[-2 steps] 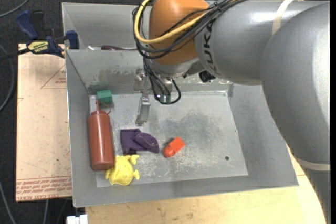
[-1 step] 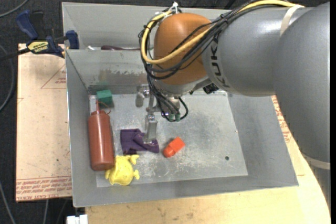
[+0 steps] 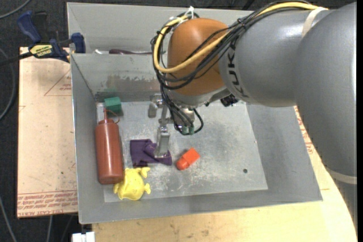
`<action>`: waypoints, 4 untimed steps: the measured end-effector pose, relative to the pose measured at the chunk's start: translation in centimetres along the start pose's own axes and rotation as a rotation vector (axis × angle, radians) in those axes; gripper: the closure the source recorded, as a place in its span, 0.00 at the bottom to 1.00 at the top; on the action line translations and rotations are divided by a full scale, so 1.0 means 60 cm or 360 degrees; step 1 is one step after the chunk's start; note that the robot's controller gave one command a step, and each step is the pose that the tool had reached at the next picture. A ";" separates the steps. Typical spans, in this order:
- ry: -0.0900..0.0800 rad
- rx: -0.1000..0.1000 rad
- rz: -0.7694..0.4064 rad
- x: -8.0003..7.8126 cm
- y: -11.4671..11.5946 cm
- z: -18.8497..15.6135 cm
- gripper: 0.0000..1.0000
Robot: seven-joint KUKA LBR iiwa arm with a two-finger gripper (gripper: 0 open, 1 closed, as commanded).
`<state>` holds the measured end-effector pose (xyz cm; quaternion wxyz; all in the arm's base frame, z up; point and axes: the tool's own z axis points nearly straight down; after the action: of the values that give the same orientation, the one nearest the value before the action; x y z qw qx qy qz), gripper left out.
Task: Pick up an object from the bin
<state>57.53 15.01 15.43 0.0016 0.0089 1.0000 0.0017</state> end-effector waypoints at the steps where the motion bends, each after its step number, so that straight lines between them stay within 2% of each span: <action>1: -0.0008 -0.0002 -0.0005 0.023 -0.002 0.090 0.00; 2: 0.0000 -0.0002 0.0032 0.053 -0.009 0.141 1.00; 4: 0.0007 0.0000 0.0033 0.056 -0.009 0.134 1.00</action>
Offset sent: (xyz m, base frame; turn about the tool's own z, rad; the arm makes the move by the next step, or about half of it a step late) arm -0.0321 -0.0046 -0.0843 0.0187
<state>54.22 14.54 7.36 -0.0006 0.0192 0.9998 0.0018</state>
